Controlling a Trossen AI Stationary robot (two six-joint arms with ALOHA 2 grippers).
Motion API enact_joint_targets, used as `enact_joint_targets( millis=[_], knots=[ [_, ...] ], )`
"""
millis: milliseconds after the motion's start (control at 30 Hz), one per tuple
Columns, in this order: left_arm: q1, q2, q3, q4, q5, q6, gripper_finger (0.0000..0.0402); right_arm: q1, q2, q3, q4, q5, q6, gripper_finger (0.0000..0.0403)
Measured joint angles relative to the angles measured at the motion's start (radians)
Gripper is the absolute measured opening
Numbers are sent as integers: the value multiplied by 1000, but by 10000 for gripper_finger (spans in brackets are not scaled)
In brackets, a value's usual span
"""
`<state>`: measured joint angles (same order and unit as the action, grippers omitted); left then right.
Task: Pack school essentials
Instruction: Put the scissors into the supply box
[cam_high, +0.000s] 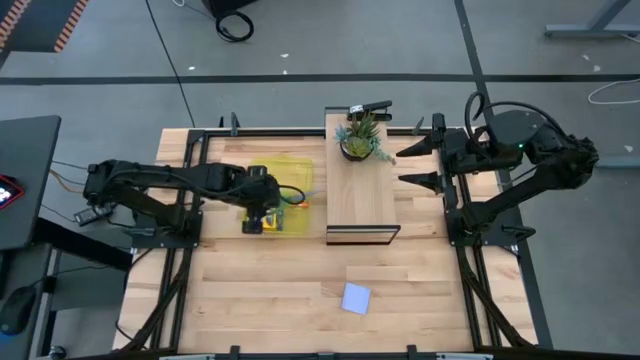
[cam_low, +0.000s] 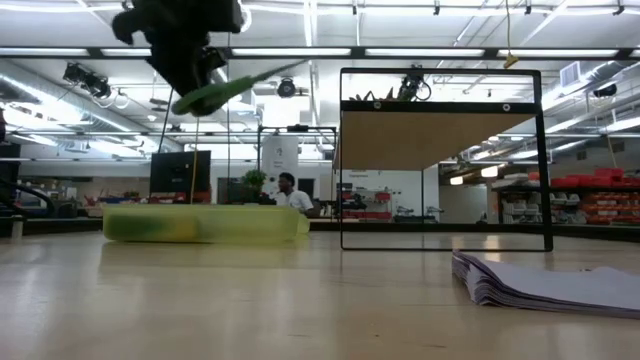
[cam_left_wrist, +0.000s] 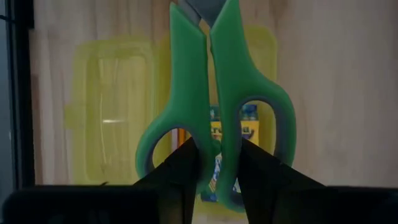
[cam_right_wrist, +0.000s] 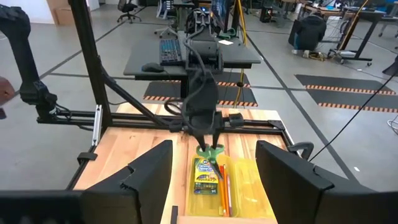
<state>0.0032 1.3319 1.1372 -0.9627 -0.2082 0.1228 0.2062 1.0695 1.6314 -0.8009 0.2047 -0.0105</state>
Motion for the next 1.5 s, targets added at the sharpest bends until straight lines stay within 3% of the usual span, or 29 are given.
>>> enact_joint_targets(
  millis=[733, 1133, 1500],
  knots=[
    [40, 91, -270, 106, 29, 49, 103, -1, 0, 0, 5, 0, 6, 237],
    [79, 193, -278, 126, 13, 156, 105, -1, 1, 0, 8, 4, 16, 237],
    [79, 215, -278, 143, -35, 156, 107, -1, 0, 0, 9, 4, 15, 237]
  ],
)
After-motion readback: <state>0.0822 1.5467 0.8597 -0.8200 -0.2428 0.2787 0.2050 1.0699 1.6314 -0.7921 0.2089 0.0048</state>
